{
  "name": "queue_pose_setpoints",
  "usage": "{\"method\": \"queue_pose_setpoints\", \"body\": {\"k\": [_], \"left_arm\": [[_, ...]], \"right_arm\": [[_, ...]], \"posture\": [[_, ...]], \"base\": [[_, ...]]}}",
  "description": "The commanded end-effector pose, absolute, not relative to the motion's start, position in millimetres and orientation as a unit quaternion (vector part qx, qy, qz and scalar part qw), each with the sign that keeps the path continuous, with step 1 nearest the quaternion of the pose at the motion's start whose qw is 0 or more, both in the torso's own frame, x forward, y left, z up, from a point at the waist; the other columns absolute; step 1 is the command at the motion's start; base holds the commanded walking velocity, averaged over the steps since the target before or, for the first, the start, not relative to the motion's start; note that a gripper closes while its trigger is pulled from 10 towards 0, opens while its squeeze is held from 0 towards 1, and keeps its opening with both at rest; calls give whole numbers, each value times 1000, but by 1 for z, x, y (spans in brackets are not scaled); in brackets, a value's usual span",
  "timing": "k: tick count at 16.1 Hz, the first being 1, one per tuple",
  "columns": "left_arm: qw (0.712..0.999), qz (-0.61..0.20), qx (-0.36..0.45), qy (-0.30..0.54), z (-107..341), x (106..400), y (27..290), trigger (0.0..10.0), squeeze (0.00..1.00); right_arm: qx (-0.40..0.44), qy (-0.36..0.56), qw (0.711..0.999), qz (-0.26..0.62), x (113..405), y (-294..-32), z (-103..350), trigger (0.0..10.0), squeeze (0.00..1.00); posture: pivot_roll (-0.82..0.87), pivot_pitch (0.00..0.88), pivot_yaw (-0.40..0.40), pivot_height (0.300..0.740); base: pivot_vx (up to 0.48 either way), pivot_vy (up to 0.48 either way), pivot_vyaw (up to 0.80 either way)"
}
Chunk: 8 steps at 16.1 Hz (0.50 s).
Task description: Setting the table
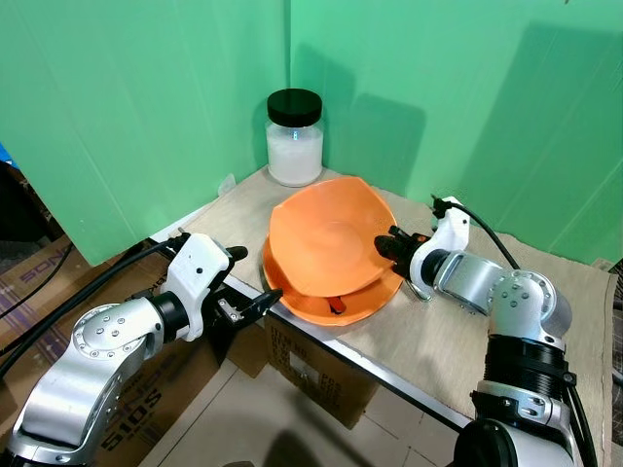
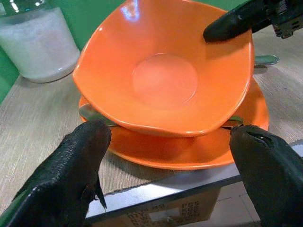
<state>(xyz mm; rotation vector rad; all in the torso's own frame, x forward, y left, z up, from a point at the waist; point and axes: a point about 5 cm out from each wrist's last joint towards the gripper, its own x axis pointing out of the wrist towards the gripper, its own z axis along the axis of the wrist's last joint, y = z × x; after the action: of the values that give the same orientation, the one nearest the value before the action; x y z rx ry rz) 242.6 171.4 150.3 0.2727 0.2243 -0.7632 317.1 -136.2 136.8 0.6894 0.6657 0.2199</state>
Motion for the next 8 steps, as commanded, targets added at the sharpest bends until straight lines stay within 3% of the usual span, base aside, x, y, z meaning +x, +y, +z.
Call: {"method": "queue_pose_setpoints", "body": {"k": [1,3,6,8], "left_arm": [[915,-367,133,100,154,244,173,10000,0],[915,-369,130,96,157,244,173,10000,0],[918,-369,120,85,163,243,170,10000,0],[922,-362,119,69,169,243,169,10000,0]], "right_arm": [[347,293,884,115,319,-137,151,0,0],[383,264,877,122,316,-143,165,0,0],[374,197,896,138,305,-155,188,0,0],[317,101,932,144,287,-164,216,0,0]], "posture": [[49,0,-22,740],[47,0,-18,740],[44,0,-15,740],[45,0,-14,740]], "base": [[0,0,0],[0,0,0],[0,0,0],[0,0,0]]}}
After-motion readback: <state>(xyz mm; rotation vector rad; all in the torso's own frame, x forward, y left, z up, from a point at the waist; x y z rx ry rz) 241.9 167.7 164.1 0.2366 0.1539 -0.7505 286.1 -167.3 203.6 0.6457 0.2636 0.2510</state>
